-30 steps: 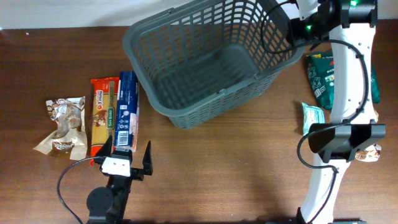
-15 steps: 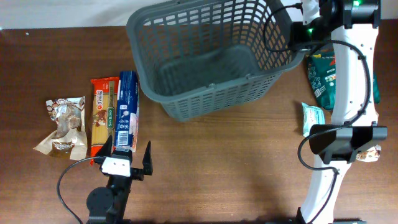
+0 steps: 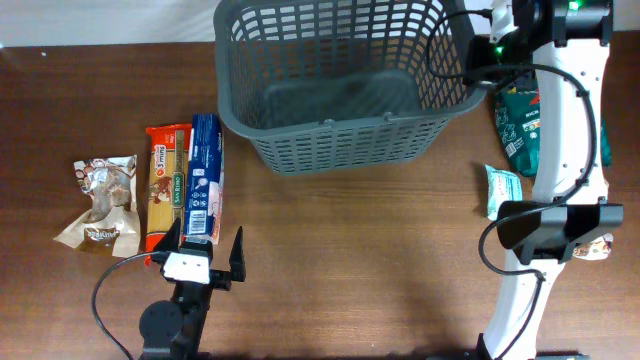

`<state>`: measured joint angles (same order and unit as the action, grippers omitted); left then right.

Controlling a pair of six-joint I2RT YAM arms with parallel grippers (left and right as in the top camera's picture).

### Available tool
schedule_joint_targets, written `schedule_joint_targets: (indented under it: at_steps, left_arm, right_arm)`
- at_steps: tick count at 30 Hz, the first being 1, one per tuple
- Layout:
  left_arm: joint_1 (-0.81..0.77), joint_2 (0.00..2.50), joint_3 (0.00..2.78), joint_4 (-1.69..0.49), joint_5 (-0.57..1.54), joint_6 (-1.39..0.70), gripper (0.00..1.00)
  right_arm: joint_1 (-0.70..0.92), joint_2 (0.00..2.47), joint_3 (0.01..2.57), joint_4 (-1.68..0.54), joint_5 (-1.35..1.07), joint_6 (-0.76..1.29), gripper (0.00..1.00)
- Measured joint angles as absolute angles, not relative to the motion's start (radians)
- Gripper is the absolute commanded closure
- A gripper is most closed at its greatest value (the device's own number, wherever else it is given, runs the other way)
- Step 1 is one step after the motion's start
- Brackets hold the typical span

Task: Pack container
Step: 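Drag the grey basket toward the back of the table with the right gripper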

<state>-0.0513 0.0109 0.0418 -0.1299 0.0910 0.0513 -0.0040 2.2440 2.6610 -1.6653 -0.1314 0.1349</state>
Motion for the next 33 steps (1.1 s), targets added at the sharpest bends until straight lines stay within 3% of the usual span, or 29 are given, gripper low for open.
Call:
schedule_joint_targets:
  at_steps: [19,20,23,29,33]
  left_arm:
    - [-0.051,0.011,0.042,-0.130,0.091,0.051,0.01]
    - [-0.051,0.011,0.042,-0.130,0.091,0.051,0.01]
    - [-0.051,0.011,0.042,-0.130,0.091,0.051,0.01]
    - [-0.051,0.011,0.042,-0.130,0.091,0.051,0.01]
    - [-0.051,0.011,0.042,-0.130,0.091,0.051,0.01]
  right_arm:
    - [0.078,2.243,2.661,-1.673,-0.128,0.317,0.96]
    - [0.078,2.243,2.661,-1.673,-0.128,0.318,0.90]
    - [0.078,2.243,2.661,-1.673,-0.127,0.323,0.25]
    - [0.096,2.291,2.634,-1.692,-0.048,0.315,0.06]
    - [0.096,2.292,2.672,-1.683,0.009,0.264,0.04]
